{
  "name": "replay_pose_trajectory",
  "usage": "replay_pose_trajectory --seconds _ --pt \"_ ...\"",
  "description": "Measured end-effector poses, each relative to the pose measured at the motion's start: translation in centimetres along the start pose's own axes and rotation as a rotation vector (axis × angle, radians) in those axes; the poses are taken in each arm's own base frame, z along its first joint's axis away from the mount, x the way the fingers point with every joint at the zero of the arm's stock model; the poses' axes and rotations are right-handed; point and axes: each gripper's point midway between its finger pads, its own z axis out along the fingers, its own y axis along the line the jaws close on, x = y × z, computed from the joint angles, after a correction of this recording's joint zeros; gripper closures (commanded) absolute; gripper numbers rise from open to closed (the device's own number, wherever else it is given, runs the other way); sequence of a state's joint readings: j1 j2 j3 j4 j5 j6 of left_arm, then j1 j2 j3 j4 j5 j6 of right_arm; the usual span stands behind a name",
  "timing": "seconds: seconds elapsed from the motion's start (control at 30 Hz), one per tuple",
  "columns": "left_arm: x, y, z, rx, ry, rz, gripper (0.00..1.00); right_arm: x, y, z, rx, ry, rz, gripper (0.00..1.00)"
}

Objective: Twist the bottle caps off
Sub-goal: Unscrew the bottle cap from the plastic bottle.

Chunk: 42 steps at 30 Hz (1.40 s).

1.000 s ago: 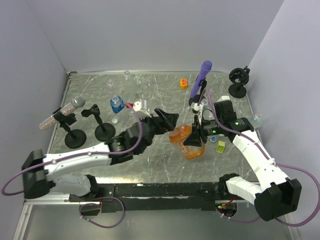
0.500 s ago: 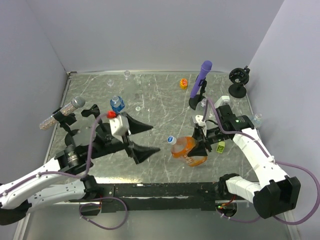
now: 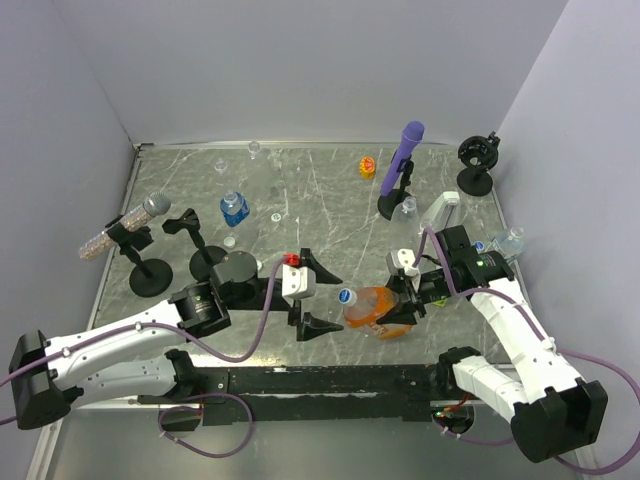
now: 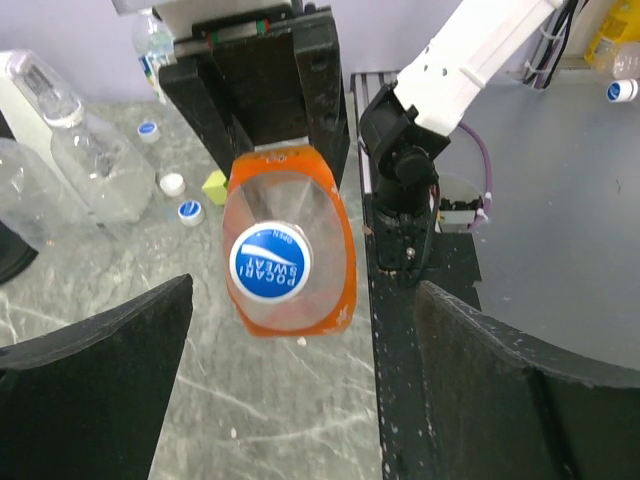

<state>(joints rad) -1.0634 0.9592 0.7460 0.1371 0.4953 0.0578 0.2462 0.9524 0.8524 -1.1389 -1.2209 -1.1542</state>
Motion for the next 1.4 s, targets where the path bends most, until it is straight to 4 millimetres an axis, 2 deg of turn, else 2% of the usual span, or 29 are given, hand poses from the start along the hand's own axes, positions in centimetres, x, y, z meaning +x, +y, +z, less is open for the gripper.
replay_pose_trajectory --seconds 0.23,0.37,0.43,0.63,0.7,0.77,0.87,1.0,1.13,1.27,1.4 --pt "-0.3 0.2 0.9 0.009 -0.062 0.006 0.27 0.1 -0.3 0.1 0.006 -0.001 -0.013 0.79" --pt "0.4 0.4 1.5 0.01 -0.047 -0.028 0.39 0.1 -0.4 0.1 0.007 0.0 -0.016 0.79" --pt "0.6 0.4 1.7 0.009 -0.043 -0.051 0.42 0.1 -0.4 0.1 0.008 0.001 -0.015 0.79" --pt "-0.6 0.9 1.7 -0.025 -0.097 -0.075 0.41 0.2 -0.5 0.1 0.008 0.002 -0.011 0.8" --pt "-0.7 0.9 1.4 -0.033 -0.112 -0.079 0.46 0.2 -0.5 0.1 0.008 0.002 -0.011 0.8" --pt "-0.8 0.8 1.3 -0.037 -0.121 -0.087 0.55 0.2 -0.6 0.1 0.006 0.003 -0.007 0.79" --pt "-0.8 1.2 1.2 -0.056 -0.124 -0.093 0.59 0.3 -0.5 0.2 0.0 0.002 -0.004 0.8" --pt "-0.8 1.3 1.2 -0.063 -0.123 -0.096 0.72 0.3 -0.6 0.2 -0.002 0.003 0.0 0.8" --pt "-0.6 1.4 1.2 -0.069 -0.115 -0.111 0.99 0.4 -0.6 0.3 -0.003 0.007 0.013 0.8" --pt "-0.3 1.6 1.2 -0.091 -0.1 -0.154 0.99 0.6 -0.7 0.3 0.002 0.014 0.032 0.81" --pt "-0.3 2.2 1.1 -0.144 -0.079 -0.281 0.99 0.5 -0.9 0.3 0.01 0.014 0.063 0.81"
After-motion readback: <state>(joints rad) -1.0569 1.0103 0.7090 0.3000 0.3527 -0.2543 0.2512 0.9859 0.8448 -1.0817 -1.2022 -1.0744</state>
